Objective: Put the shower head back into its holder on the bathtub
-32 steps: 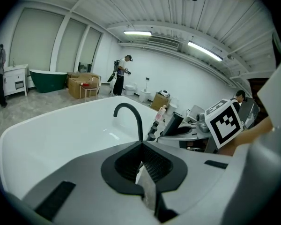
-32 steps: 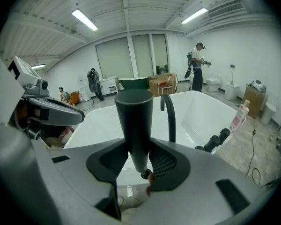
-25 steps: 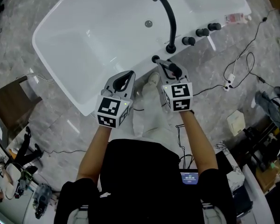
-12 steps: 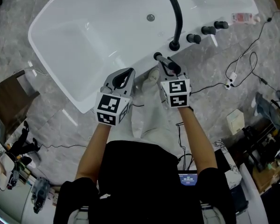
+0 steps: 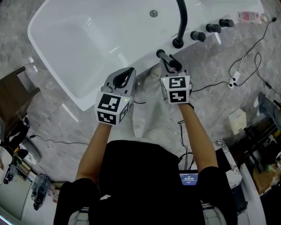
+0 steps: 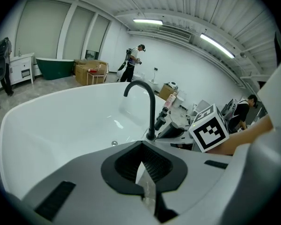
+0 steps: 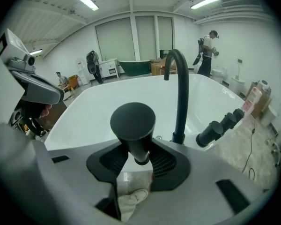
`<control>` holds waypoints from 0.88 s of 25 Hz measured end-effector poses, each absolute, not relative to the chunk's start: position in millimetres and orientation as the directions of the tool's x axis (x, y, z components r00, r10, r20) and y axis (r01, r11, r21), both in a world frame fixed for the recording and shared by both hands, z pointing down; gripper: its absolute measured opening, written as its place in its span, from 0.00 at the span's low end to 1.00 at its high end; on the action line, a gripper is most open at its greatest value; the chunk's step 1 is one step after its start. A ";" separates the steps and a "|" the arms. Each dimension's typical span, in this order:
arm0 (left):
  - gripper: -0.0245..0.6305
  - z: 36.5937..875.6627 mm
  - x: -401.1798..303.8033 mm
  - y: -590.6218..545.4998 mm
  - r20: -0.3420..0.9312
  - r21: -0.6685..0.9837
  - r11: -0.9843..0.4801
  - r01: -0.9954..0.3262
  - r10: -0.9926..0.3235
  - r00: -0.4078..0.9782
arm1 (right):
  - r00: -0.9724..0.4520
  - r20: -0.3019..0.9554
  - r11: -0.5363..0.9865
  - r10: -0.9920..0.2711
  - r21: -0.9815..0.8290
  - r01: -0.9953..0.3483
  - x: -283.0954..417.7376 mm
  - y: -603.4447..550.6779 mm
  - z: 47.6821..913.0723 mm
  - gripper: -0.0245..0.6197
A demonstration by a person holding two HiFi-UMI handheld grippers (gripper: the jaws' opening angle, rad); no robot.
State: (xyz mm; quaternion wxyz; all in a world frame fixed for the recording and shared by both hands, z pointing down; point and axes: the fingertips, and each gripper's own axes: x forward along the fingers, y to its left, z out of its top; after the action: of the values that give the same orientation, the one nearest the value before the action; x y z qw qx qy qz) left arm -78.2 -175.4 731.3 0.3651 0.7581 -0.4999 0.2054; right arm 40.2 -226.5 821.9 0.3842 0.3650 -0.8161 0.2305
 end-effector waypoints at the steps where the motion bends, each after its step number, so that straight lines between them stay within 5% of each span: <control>1: 0.06 731.7 -77.9 -175.0 0.678 0.346 -0.236 -0.908 -0.606 0.415 | -0.438 0.795 0.624 -0.419 -0.098 -0.775 41.4 -225.6 824.0 0.26; 22: 0.06 678.4 -91.2 -175.6 0.661 0.290 -0.295 -0.911 -0.627 0.413 | -0.499 0.746 0.614 -0.441 -0.156 -0.774 38.1 -210.6 753.7 0.30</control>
State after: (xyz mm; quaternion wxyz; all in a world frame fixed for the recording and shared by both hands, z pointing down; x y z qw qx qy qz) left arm -91.2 -175.6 678.4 0.3264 0.7746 -0.4962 0.2174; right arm 38.1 -210.6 753.7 0.3416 0.3656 -0.8307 0.2440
